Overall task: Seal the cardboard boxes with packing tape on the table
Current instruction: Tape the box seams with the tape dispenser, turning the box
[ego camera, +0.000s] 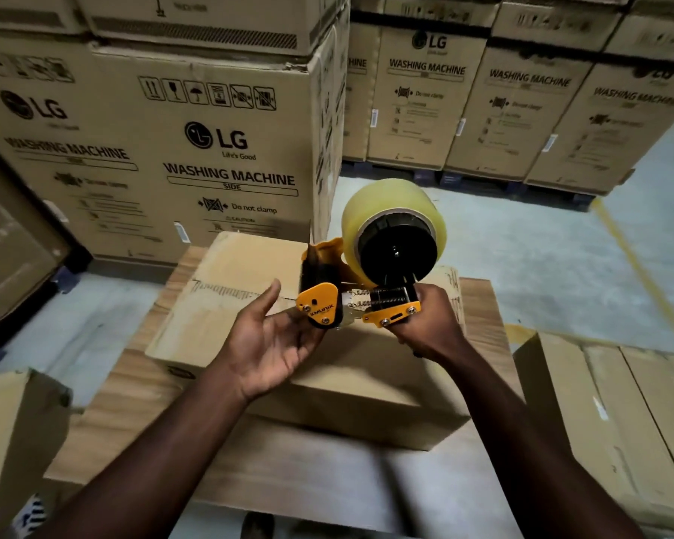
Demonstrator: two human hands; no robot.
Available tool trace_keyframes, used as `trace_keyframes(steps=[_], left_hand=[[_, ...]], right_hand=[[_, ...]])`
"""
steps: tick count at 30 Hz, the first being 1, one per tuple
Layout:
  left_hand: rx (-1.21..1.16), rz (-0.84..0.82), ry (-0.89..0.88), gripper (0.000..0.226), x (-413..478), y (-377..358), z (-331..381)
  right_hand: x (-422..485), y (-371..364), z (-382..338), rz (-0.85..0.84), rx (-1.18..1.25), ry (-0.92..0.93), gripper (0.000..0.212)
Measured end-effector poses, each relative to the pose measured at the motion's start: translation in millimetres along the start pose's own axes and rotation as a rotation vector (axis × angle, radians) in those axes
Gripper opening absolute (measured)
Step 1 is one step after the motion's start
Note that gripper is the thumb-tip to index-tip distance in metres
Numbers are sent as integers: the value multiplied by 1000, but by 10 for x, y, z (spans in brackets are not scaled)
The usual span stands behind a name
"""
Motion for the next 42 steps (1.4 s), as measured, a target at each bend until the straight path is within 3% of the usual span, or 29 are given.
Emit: trace_keyframes(steps=[4, 14, 18, 21, 26, 34, 38, 40, 42], left_hand=[[204, 153, -136, 24, 10, 131, 323], [706, 193, -306, 39, 27, 535, 1485], [813, 238, -294, 26, 45, 841, 2133], [910, 290, -343, 16, 88, 987, 2470], [1043, 325, -442, 12, 227, 1043, 2748], [1358, 407, -641, 14, 365, 1054, 2822], [1441, 485, -618, 19, 498, 1226, 2733], [1401, 503, -481, 34, 643, 1436, 2633], [1203, 479, -315, 58, 777, 1750, 2531]], right_hand=[[218, -164, -157, 43, -87, 87, 21], [817, -812, -503, -68, -381, 155, 23], [1026, -898, -616, -41, -447, 152, 35], [1124, -1060, -614, -82, -529, 127, 33], [1198, -1287, -664, -70, -620, 156, 18], [1220, -1457, -578, -103, -681, 116, 32], [1217, -1586, -472, -121, -715, 98, 37], [1225, -1606, -392, -120, -696, 66, 33], [1220, -1615, -354, -124, -687, 63, 29]])
Point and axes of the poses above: each hand's wrist, its own x-axis towards the middle knuckle, its own y-axis out of the back of the hand, z = x × y, the point moved 10 cm from there along x, towards the middle knuckle, and after that the axes turned 13 degrees about -x, right-handed, at the moved point
